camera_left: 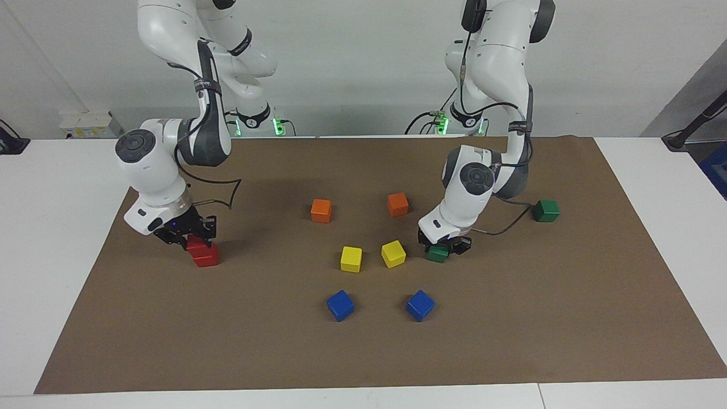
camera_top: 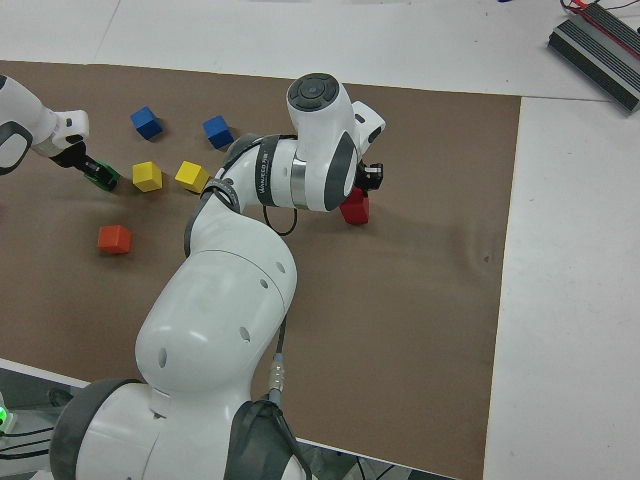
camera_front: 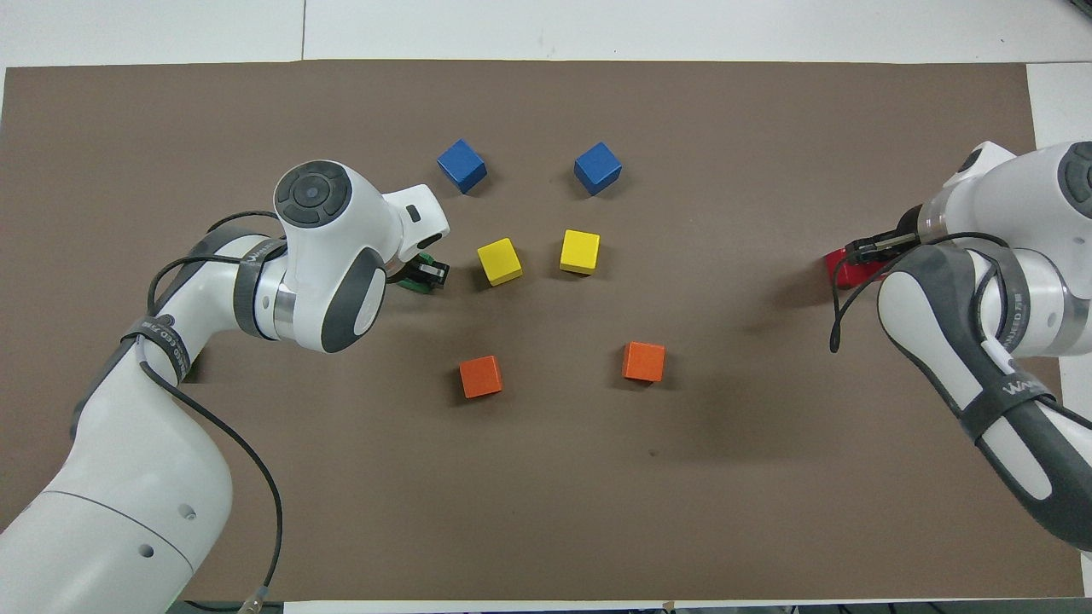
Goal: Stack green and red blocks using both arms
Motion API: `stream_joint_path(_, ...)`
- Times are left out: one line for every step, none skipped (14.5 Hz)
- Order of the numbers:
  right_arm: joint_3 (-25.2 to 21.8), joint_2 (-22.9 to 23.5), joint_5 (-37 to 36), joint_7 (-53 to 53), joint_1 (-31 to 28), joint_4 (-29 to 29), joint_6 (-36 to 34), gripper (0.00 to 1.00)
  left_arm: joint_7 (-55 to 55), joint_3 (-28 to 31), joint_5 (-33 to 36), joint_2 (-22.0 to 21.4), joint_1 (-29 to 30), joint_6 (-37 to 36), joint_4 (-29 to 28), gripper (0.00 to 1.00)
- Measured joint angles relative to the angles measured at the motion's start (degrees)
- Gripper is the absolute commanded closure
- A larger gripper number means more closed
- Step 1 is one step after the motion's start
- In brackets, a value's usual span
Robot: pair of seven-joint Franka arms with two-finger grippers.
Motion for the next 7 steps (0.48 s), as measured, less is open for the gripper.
stream_joint_path(0.0, 0.0, 0.0, 0.0, 0.0, 0.0, 0.1, 0.86, 0.0, 0.2, 0.0, 0.0, 0.0, -1.0, 0.5, 1.0)
stream_joint_path(0.0, -0.1, 0.0, 0.0, 0.0, -0.1, 0.1, 0.47, 0.0, 0.3, 0.0, -0.1, 0.1, -2.1, 1.3, 1.0)
stream_joint_path(0.0, -0.1, 0.0, 0.0, 0.0, -0.1, 0.1, 0.08, 0.0, 0.5, 0.0, -0.3, 0.2, -3.3, 2.1, 1.0)
stream_joint_path(0.0, -0.1, 0.0, 0.0, 0.0, -0.2, 0.2, 0.0, 0.0, 0.8, 0.0, -0.8, 0.5, -4.8, 3.1, 1.0)
stream_joint_path(0.0, -0.2, 0.0, 0.0, 0.0, -0.3, 0.2, 0.0, -0.1, 0.9, 0.0, -1.7, 1.1, -6.5, 3.9, 1.0)
stream_joint_path(0.0, -0.2, 0.0, 0.0, 0.0, -0.3, 0.2, 0.0, -0.1, 1.1, 0.0, -3.3, 2.2, -9.1, 4.4, 1.0)
stream_joint_path(0.0, -0.2, 0.0, 0.0, 0.0, -0.4, 0.2, 0.0, -0.1, 1.2, 0.0, -5.5, 3.5, -12.0, 4.6, 1.0)
